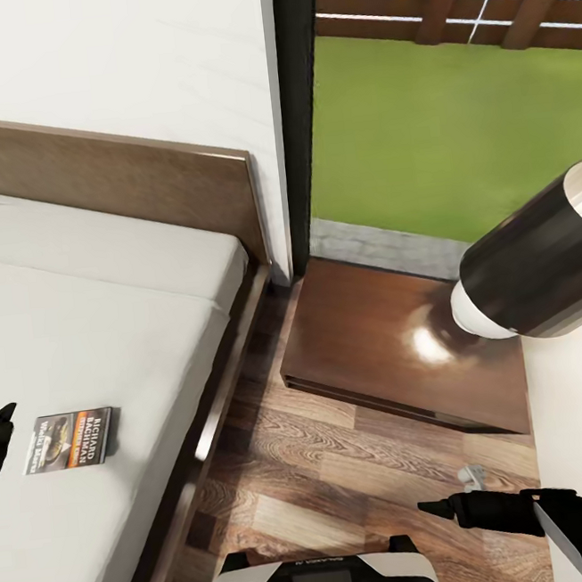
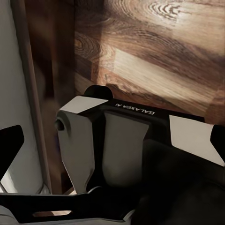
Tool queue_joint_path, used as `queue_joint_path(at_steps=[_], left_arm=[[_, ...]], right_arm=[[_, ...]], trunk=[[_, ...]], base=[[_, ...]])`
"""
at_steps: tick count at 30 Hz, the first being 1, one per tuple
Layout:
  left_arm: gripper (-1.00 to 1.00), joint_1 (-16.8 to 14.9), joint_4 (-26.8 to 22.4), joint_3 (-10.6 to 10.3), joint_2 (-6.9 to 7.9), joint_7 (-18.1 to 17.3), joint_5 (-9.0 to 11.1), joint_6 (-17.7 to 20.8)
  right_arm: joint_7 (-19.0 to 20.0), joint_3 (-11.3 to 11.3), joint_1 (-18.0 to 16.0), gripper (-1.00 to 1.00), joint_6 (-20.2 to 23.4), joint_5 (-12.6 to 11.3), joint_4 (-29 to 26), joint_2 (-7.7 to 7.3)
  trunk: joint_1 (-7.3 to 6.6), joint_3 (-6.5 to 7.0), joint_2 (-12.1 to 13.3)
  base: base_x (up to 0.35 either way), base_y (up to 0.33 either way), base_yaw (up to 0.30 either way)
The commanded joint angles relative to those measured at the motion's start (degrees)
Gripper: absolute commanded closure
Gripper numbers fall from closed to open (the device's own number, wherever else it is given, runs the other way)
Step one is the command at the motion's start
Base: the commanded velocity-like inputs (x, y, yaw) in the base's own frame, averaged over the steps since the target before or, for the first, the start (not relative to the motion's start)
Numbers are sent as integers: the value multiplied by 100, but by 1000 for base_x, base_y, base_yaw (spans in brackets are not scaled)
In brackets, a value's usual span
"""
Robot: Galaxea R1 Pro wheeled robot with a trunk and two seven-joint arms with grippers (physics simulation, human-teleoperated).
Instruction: In the bedroom, move the book from the bed onto either nightstand, and place the two sandals side by side next to the bed.
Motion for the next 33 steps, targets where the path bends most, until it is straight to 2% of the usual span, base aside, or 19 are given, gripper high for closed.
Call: queue_joint_path(at_steps=[1, 10, 23, 33], left_arm=[[-100, -5, -2, 24, -2, -18, 45, 56], [-100, -5, -2, 24, -2, -18, 45, 55], [-100, -5, -308, 25, 12, -3, 35, 47], [-100, -5, -339, 33, 23, -1, 28, 38]], right_arm=[[9, -2, 0, -100, 47, -36, 0, -1], [9, 7, 1, -100, 47, -36, 0, -1], [9, 3, 1, -100, 47, -36, 0, -1], [9, -1, 1, -100, 47, -36, 0, -1]], trunk=[[23, -21, -44], [221, -183, -405], [221, -183, -405], [221, -183, -405]], base=[[0, 0, 0], [0, 0, 0], [0, 0, 0], [0, 0, 0]])
